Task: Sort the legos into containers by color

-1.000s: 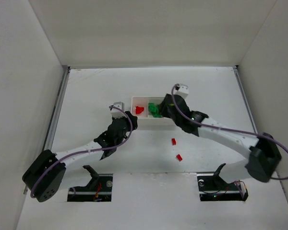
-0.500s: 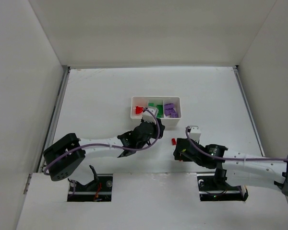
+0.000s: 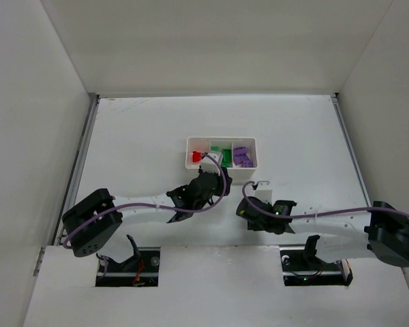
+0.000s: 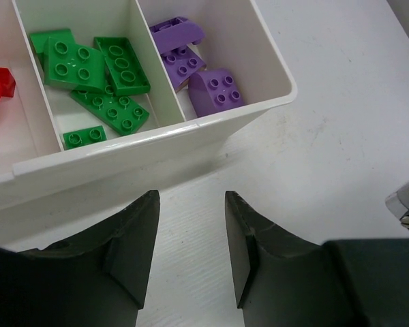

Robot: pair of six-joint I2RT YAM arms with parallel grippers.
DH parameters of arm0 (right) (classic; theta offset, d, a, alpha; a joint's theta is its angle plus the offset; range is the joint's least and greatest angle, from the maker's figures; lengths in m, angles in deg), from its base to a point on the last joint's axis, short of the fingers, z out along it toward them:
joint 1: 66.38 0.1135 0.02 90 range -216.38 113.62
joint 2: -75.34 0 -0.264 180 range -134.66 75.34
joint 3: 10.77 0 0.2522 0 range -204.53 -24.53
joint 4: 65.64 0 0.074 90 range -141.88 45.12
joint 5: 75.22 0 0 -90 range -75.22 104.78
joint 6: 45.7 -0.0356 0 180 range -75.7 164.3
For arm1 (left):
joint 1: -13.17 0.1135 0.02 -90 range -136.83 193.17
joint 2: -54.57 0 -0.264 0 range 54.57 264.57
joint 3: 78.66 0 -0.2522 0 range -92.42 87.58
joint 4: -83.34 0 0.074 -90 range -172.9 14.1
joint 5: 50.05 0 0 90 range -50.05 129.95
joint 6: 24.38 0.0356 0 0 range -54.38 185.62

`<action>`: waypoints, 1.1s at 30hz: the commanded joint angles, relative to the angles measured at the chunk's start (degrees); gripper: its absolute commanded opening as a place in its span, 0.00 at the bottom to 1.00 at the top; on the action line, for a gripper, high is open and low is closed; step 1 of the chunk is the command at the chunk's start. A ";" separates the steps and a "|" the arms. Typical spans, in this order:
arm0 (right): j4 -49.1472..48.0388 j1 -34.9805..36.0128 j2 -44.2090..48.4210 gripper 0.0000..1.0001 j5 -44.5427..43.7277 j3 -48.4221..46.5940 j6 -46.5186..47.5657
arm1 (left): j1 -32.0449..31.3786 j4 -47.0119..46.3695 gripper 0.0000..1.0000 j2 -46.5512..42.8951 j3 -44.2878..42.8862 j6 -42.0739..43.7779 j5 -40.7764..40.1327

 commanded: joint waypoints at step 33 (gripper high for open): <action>-18.84 -31.27 27.00 0.20 -6.23 8.00 6.18 | -13.88 26.66 0.49 17.64 -22.98 -12.38 -13.97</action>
